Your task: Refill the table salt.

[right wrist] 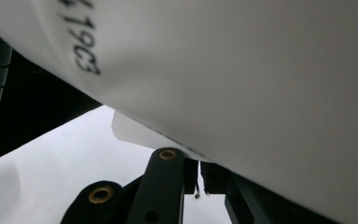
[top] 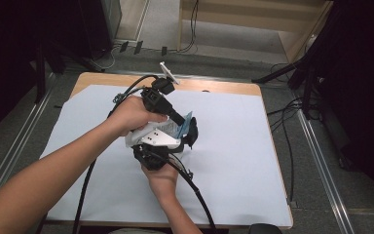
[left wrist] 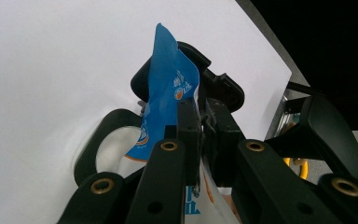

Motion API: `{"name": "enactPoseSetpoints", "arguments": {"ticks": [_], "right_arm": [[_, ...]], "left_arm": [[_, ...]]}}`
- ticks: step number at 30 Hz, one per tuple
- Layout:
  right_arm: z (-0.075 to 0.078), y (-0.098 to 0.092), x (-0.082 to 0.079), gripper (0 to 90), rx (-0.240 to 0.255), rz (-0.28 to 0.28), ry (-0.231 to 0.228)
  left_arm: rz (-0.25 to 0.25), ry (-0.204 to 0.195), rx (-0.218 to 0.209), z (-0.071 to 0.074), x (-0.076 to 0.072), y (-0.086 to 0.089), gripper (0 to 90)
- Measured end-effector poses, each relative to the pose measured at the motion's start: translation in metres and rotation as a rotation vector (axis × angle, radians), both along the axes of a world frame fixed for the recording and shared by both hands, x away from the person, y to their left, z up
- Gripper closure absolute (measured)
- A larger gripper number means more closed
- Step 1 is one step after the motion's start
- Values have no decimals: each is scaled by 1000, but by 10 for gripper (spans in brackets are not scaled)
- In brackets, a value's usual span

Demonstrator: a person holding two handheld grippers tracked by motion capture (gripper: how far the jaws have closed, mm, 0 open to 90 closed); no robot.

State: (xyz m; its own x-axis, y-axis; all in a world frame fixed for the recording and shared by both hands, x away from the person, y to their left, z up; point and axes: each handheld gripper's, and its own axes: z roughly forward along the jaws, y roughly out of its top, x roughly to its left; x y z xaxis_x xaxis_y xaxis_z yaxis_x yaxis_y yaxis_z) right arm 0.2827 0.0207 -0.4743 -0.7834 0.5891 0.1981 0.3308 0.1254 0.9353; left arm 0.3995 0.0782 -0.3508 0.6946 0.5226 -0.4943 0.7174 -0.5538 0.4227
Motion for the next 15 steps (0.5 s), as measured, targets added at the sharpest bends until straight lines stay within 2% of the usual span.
{"name": "enactPoseSetpoints", "arguments": {"ticks": [11, 15], "right_arm": [[3, 3, 0, 881, 9, 6, 5], [5, 5, 0, 874, 14, 10, 4]], "left_arm": [[15, 12, -10, 2, 2, 3, 862], [10, 10, -1, 2, 1, 2, 861]]}}
